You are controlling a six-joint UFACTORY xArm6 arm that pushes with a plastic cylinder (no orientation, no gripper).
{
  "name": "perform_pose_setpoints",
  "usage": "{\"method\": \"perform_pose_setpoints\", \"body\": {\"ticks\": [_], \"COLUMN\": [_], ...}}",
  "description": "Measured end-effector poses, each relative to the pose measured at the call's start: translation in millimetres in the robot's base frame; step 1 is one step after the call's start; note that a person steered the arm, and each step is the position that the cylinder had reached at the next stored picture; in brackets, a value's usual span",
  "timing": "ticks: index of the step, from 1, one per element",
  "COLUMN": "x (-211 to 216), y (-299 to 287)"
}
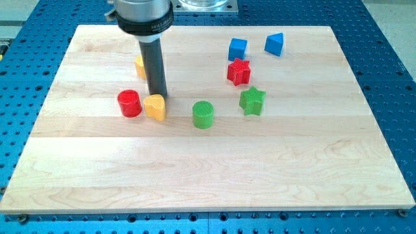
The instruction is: Make a triangle with yellow blocks and red circle
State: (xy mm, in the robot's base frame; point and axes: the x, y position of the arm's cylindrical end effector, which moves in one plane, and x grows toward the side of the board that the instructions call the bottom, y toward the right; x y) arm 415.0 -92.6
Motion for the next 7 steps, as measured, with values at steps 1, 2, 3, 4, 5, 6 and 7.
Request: {"method": "perform_pose_setpoints", "body": {"ticks": [1,2,3,4,5,6,7], "x": [19.7,-22.8,-66.7,-123.8,-111.2,-79.5,-105.3], "y": [0.0,0.9,18.9,9.9,-41.4,-39.3,-40.0]}}
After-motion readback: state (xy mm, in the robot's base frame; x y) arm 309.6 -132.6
